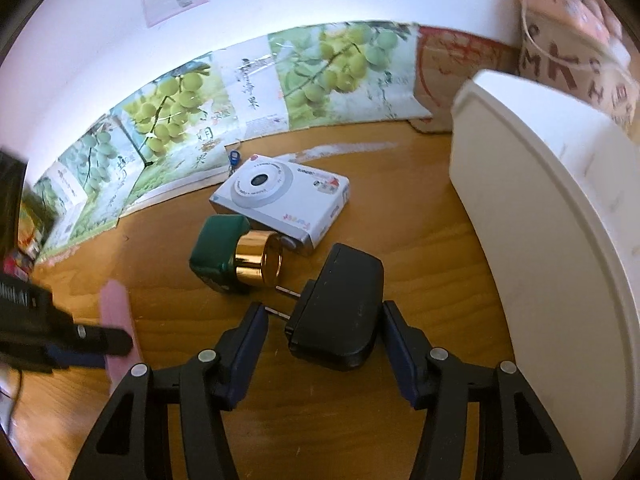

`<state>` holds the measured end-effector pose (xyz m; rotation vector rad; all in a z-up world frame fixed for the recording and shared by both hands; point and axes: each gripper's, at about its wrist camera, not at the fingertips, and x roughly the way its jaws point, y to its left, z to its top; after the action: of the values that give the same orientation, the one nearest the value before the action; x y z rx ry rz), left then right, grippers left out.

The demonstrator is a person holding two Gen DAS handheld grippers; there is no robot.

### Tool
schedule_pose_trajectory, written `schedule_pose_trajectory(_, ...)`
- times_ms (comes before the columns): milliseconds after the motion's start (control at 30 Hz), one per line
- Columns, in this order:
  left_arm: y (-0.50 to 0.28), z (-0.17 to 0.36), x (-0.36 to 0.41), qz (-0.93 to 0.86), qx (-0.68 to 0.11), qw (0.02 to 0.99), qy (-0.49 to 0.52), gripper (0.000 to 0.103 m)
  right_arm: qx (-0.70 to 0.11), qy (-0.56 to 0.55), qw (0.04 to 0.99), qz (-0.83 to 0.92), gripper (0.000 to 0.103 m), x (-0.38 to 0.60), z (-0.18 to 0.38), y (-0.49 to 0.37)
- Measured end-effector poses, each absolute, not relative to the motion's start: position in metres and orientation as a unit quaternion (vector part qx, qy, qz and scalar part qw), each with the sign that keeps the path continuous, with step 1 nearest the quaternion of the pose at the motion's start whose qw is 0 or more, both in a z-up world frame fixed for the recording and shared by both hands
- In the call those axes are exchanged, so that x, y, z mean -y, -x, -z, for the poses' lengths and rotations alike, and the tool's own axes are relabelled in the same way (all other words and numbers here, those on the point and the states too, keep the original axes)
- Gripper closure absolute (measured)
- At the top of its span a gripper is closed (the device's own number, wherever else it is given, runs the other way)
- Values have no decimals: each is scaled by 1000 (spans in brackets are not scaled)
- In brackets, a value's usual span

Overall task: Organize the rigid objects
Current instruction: 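Carry the pink roller and black case over the white tray with both tools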

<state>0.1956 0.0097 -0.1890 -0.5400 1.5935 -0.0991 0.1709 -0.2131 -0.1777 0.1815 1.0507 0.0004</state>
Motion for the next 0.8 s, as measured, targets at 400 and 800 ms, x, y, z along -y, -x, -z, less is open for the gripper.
schedule_pose_trajectory(400, -144, 188, -14, 51, -715, 658, 231, 75, -543, -109, 833, -8, 45, 218, 165, -128)
schedule_pose_trajectory(800, -118, 184, -8, 70, -716, 649, 248, 75, -552, -92, 826, -69, 45, 197, 127, -84)
